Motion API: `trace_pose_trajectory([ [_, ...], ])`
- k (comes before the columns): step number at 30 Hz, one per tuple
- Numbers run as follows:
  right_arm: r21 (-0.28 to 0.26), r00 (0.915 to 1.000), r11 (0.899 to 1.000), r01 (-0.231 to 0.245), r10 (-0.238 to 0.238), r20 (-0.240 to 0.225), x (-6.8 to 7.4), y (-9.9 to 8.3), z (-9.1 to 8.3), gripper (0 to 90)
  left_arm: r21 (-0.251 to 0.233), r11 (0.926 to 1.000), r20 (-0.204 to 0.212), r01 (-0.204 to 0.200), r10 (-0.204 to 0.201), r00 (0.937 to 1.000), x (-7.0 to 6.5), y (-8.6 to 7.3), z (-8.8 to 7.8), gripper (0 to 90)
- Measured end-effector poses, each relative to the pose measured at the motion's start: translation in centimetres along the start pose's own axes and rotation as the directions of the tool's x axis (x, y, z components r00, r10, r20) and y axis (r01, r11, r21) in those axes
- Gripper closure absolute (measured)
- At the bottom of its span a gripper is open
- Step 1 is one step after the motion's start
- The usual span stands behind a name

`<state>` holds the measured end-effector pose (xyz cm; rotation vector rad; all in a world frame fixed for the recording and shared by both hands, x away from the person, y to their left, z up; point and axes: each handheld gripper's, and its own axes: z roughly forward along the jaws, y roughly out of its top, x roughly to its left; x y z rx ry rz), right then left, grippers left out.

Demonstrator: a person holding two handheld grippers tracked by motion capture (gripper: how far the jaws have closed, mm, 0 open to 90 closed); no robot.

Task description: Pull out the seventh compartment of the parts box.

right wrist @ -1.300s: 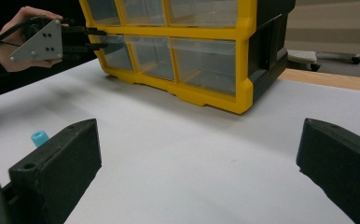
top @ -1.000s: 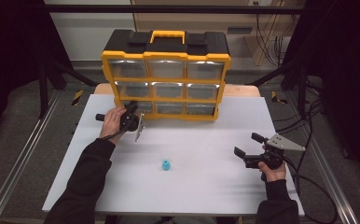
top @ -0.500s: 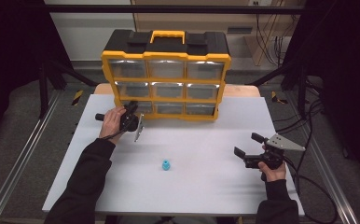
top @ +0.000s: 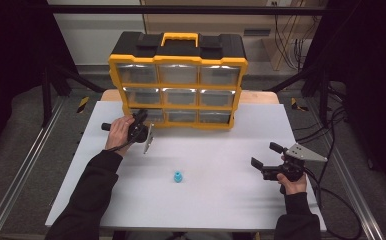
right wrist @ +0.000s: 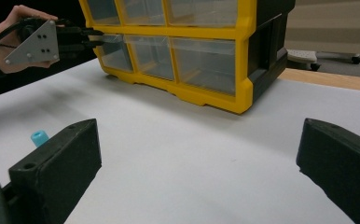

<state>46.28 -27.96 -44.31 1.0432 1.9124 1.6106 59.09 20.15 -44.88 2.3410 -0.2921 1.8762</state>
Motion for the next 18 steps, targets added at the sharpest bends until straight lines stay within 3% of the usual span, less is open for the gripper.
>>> trace_pose_trajectory([
  [18,0.002,1.0,1.0,0.001,-0.001,-0.001,0.0,0.0,-0.01,0.3,-0.006,0.9999,-0.002,0.009,-0.009,1.0,-0.38,0.12,-0.78,76.8],
])
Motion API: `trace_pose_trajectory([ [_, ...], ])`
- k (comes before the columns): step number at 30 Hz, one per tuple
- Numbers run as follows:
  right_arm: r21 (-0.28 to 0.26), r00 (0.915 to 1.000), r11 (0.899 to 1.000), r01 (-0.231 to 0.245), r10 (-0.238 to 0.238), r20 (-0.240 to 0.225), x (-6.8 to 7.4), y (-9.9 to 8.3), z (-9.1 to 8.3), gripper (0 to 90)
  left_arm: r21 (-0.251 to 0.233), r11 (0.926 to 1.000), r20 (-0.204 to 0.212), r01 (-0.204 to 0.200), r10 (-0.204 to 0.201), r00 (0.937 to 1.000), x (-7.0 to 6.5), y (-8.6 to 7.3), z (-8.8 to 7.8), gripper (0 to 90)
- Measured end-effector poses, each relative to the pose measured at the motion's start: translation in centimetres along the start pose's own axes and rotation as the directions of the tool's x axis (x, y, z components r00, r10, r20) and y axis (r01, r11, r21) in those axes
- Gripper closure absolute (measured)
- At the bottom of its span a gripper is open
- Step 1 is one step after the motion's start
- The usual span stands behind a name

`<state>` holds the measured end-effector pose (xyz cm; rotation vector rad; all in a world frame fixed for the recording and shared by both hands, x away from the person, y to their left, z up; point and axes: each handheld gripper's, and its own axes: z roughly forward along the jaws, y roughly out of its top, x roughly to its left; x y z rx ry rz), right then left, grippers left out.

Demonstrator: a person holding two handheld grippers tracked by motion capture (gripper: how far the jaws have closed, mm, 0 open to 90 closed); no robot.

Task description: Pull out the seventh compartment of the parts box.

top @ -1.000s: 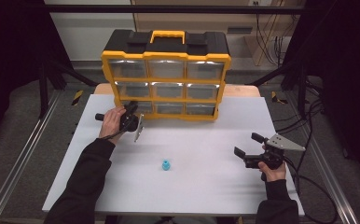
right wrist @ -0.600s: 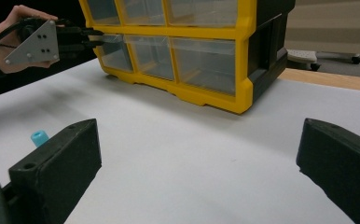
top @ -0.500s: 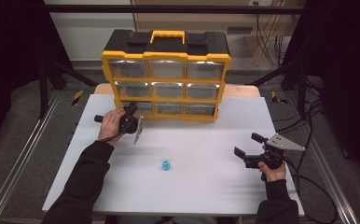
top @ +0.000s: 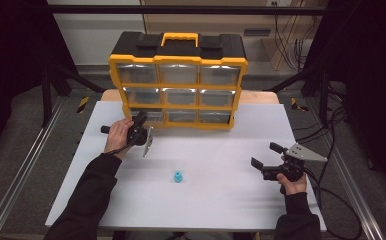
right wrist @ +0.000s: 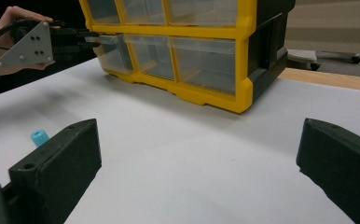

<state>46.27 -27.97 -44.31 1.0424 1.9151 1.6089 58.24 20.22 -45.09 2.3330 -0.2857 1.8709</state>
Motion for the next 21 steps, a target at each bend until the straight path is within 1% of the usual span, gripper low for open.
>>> trace_pose_trajectory([
  [4,0.002,1.0,1.0,0.002,-0.002,0.002,-0.01,-0.02,0.03,0.3,0.003,1.0,0.001,-0.006,0.006,1.0,-0.03,0.06,-0.19,76.8],
  [21,0.007,1.0,1.0,0.003,-0.003,-0.002,0.04,-0.04,0.06,0.3,-0.001,1.0,0.003,-0.008,0.008,1.0,-0.23,0.18,-1.05,76.8],
])
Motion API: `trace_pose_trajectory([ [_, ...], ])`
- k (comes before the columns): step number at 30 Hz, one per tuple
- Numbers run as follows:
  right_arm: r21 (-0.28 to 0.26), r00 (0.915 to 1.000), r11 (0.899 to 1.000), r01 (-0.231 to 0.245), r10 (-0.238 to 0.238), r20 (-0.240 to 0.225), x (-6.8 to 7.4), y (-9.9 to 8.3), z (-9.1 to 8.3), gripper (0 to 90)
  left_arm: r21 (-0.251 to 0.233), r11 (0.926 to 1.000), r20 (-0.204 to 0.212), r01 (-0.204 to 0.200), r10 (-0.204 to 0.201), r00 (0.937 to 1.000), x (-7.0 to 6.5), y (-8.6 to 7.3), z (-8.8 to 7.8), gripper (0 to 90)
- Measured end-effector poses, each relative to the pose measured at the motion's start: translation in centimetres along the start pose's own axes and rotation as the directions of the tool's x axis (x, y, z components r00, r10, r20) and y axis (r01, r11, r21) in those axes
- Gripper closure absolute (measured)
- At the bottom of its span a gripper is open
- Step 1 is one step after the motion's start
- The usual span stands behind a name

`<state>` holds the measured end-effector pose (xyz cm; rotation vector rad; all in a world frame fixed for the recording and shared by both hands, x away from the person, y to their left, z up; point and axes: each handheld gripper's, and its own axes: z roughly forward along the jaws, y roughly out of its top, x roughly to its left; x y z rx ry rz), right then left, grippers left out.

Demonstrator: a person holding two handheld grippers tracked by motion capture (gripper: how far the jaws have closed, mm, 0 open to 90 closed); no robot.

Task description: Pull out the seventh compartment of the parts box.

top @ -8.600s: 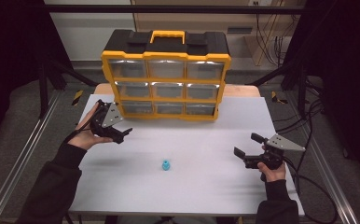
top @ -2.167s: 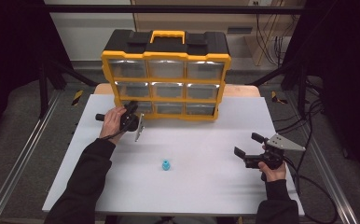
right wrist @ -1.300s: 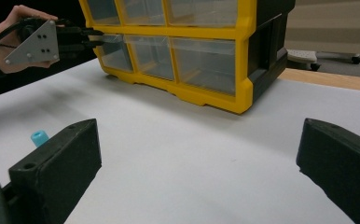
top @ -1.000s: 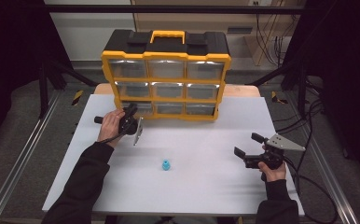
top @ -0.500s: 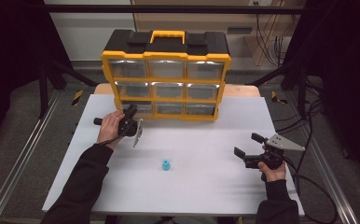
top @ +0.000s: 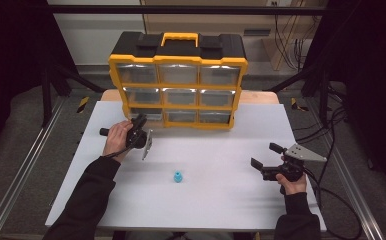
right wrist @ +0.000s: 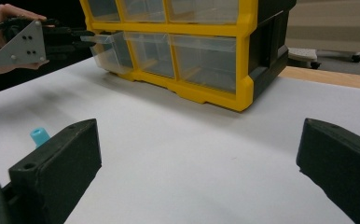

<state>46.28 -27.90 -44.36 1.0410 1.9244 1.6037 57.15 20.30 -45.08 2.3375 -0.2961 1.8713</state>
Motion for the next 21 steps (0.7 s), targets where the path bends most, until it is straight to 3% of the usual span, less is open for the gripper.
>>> trace_pose_trajectory([
  [21,0.007,1.0,1.0,0.0,0.0,-0.001,0.05,-0.03,0.06,0.3,0.001,1.0,-0.003,0.004,-0.004,1.0,-0.18,0.23,-0.58,76.8],
])
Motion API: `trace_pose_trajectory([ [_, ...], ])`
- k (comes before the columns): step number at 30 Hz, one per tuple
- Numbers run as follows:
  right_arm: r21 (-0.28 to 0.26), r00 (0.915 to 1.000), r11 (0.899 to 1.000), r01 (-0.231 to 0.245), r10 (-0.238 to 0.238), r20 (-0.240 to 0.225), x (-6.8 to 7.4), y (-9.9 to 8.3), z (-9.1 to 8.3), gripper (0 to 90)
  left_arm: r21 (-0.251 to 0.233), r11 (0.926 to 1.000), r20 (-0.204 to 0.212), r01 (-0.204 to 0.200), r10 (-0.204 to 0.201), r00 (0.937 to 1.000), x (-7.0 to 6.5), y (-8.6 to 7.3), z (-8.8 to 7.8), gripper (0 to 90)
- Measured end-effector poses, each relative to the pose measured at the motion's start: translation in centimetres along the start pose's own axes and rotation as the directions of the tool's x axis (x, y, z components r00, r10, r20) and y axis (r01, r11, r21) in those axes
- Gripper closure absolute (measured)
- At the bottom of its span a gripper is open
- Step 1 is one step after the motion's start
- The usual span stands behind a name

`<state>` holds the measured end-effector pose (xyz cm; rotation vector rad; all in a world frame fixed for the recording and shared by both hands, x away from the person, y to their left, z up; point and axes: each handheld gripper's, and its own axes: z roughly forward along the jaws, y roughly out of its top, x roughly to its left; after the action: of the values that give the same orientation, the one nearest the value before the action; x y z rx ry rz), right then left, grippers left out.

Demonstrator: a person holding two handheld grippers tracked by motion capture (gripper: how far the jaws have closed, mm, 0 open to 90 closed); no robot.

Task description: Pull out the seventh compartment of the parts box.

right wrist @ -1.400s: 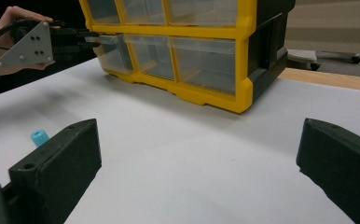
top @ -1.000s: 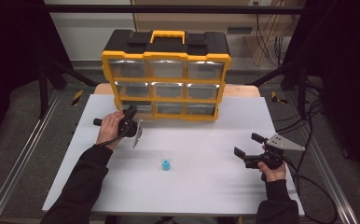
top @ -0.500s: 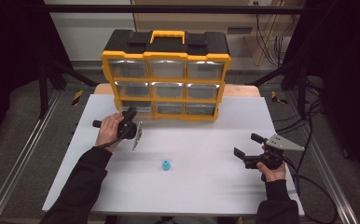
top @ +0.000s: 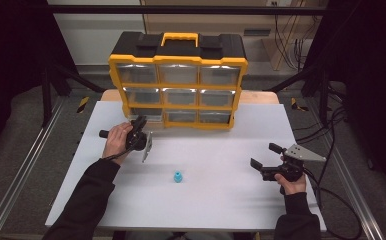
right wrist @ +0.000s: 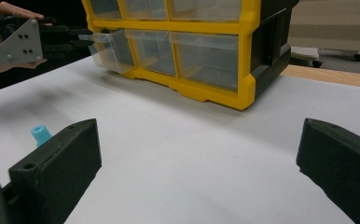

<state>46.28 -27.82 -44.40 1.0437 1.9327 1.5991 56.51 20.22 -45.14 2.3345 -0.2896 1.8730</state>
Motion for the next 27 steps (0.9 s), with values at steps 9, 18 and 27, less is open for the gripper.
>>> trace_pose_trajectory([
  [9,-0.001,1.0,1.0,0.0,0.0,0.001,0.0,0.0,0.0,0.3,0.0,1.0,0.0,-0.004,0.004,1.0,-0.1,0.0,-0.3,76.8],
  [18,-0.003,1.0,1.0,0.0,0.0,0.002,0.0,0.0,0.0,0.3,-0.004,1.0,0.001,-0.007,0.007,1.0,-0.2,0.0,-0.7,76.8],
  [27,-0.003,1.0,1.0,0.0,0.0,0.003,0.0,0.0,0.0,0.3,-0.007,0.9999,-0.001,-0.01,0.01,1.0,-0.3,0.0,-1.1,76.8],
])
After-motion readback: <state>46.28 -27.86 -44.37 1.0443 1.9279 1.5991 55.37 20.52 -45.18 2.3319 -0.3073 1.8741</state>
